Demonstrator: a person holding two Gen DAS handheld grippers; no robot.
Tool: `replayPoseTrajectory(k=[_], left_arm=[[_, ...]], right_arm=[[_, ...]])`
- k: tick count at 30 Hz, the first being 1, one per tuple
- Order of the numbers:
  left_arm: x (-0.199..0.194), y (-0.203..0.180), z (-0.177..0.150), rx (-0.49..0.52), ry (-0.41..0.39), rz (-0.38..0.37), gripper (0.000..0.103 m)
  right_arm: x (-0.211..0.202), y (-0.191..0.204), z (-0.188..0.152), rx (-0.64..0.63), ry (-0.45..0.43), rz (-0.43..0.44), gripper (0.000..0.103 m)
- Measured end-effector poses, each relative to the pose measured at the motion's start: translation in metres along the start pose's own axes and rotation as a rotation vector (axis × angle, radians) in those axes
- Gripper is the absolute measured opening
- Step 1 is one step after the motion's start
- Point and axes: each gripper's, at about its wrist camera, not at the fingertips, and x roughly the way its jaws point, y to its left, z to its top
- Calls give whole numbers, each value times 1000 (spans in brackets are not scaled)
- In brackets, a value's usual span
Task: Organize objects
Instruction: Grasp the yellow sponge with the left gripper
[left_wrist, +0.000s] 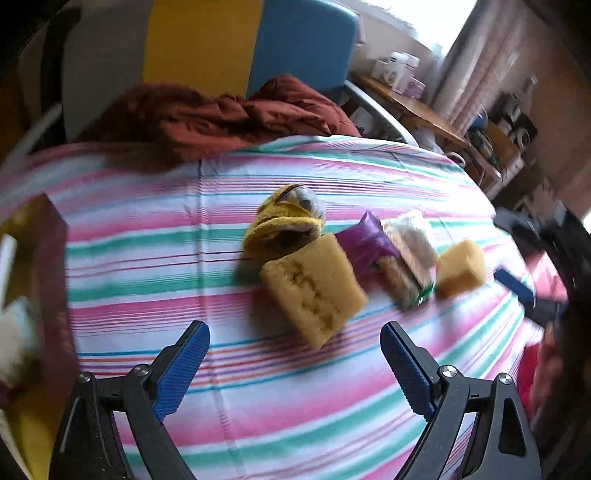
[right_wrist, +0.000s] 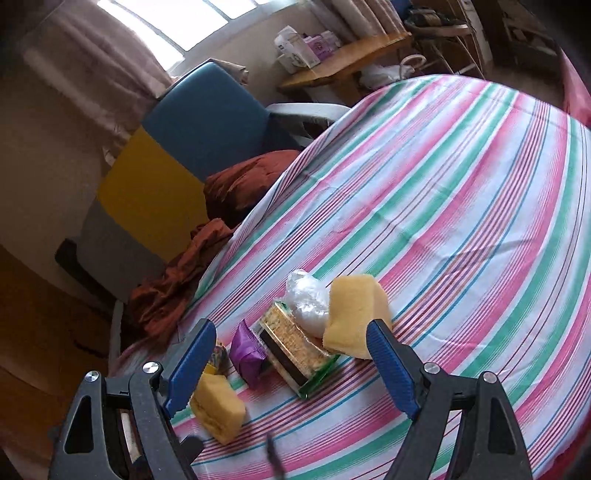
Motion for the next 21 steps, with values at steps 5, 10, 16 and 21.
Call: replayPoseTrajectory(k=[5,10,16,21], left_arm=[[24,-3,12,-56,26,34,95],[41,-7,24,-71,43,49,96],[52,-14,24,-19,57,36,65],[41,-13,10,58,6,8,60]], right_arm=[[1,-1,2,14,1,19,85],[2,-2,4,20,-4,6,85],[-12,-33,9,163,-79,-31,85],[-1,-46,9,217,-32,-64,85]])
